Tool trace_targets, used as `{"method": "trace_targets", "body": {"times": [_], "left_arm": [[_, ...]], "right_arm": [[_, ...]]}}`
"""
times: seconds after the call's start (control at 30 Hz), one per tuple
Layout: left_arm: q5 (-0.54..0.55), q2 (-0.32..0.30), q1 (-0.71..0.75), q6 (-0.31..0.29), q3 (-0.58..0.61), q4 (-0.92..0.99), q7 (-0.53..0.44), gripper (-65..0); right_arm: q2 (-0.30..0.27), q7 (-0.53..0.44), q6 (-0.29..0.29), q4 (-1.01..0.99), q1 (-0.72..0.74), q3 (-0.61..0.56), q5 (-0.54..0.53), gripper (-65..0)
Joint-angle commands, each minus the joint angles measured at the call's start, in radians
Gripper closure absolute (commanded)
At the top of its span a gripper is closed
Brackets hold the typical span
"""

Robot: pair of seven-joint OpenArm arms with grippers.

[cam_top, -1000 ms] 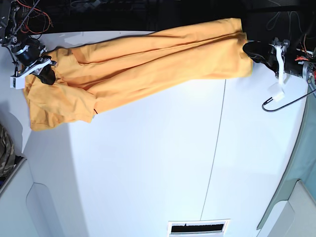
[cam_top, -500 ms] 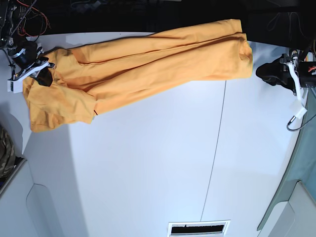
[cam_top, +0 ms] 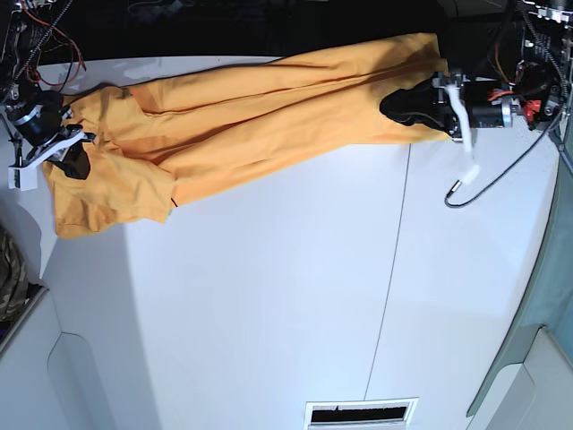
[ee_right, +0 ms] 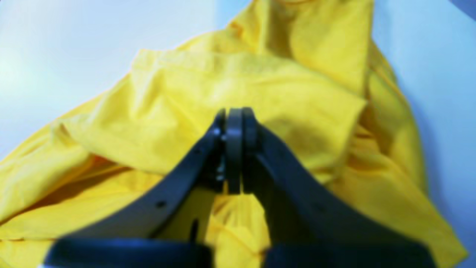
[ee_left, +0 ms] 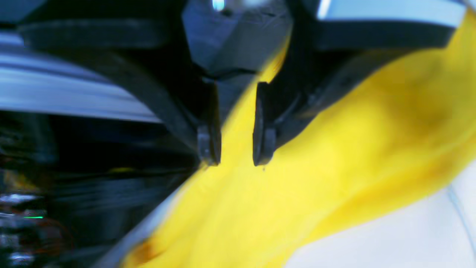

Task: Layout the t-shirt on the table in an organized manner, then fold the t-shirt properly
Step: 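Hold the folded shirt with both grippers and drag it to straighten, then regrasp the strip end with the left gripper and pull it taut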

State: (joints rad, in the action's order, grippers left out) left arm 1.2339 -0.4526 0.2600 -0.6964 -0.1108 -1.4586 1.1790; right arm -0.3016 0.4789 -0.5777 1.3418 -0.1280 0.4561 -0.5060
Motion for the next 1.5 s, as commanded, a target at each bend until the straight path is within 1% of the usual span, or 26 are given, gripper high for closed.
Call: {"method": "trace_targets", "body": {"times": [0.0,0.07,0.1,0.2,0.27,0.4,0.47,0.57,0.8,0.93,1.0,1.03,1.13,1.2,1.23,1.3,1.4,1.43,1.47], "left_arm": [[-0.047,-0.009,-0.002,-0.002,0.01,0.009,-0.062,-15.8],[-0.173,0.0,-0.003,-0.002,0.054,0.051,-0.158,-15.8],[-0.219,0.002,-0.008,-0.002,0.08,0.073,-0.18,-15.8],[-0.338,0.003,-0.034,-0.002,0.159,0.134,-0.206,-15.8],[-0.396,0.004,-0.064,-0.002,0.195,0.177,-0.231,-15.8],[-0.431,0.003,-0.154,-0.002,0.215,0.277,-0.237,-15.7],[-0.466,0.003,-0.216,-0.002,0.215,0.33,-0.237,-15.7],[-0.489,0.003,-0.312,-0.002,0.216,0.404,-0.237,-15.7],[-0.529,0.004,-0.472,-0.002,0.216,0.505,-0.273,-15.7],[-0.527,0.001,-0.52,-0.002,0.215,0.513,-0.265,-15.8],[-0.493,-0.009,-0.532,-0.002,0.215,0.512,-0.257,-15.9],[-0.445,-0.019,-0.535,-0.002,0.215,0.508,-0.242,-16.0],[-0.274,-0.057,-0.537,-0.002,0.215,0.469,-0.179,-19.3],[-0.19,-0.086,-0.537,-0.002,0.215,0.43,-0.147,-21.5],[-0.156,-0.1,-0.537,-0.002,0.215,0.407,-0.138,-21.5],[-0.132,-0.127,-0.537,-0.002,0.214,0.359,-0.135,-21.5],[-0.131,-0.154,-0.537,-0.002,0.201,0.315,-0.135,-21.7],[-0.134,-0.157,-0.536,-0.002,0.193,0.315,-0.135,-23.8],[-0.138,-0.158,-0.531,-0.002,0.187,0.319,-0.136,-27.6]], "right_arm": [[-0.017,-0.017,-0.002,-0.011,0.006,0.006,-0.006,0.0],[-0.017,-0.039,-0.002,-0.058,0.006,0.006,-0.006,0.0],[-0.018,-0.053,-0.002,-0.085,0.006,0.006,-0.005,0.0],[-0.018,-0.093,-0.002,-0.15,0.006,0.006,0.006,0.0],[-0.018,-0.109,-0.002,-0.171,0.006,0.006,0.013,0.0],[-0.017,-0.11,-0.002,-0.173,0.006,0.006,0.013,0.0],[-0.017,-0.11,-0.002,-0.174,0.015,0.006,0.013,0.0],[-0.017,-0.109,-0.001,-0.173,0.03,0.006,0.013,0.0],[-0.017,-0.109,-0.001,-0.173,0.034,0.006,0.011,0.0],[-0.017,-0.109,-0.001,-0.174,0.033,0.006,0.01,0.0],[-0.017,-0.108,-0.001,-0.173,0.033,0.006,0.017,0.0],[-0.017,-0.108,-0.001,-0.173,0.033,0.006,0.021,0.0],[-0.017,-0.108,-0.001,-0.173,0.033,0.006,0.02,0.0],[-0.017,-0.109,-0.001,-0.173,0.034,0.006,0.019,0.0],[-0.017,-0.109,-0.001,-0.173,0.034,0.006,0.019,0.0],[-0.017,-0.109,-0.001,-0.173,0.033,0.006,0.02,0.0],[-0.017,-0.108,-0.001,-0.173,0.033,0.006,0.02,0.0],[-0.017,-0.108,-0.001,-0.174,0.033,0.006,0.02,0.0],[-0.017,-0.108,-0.001,-0.174,0.033,0.006,0.02,0.0]]}}
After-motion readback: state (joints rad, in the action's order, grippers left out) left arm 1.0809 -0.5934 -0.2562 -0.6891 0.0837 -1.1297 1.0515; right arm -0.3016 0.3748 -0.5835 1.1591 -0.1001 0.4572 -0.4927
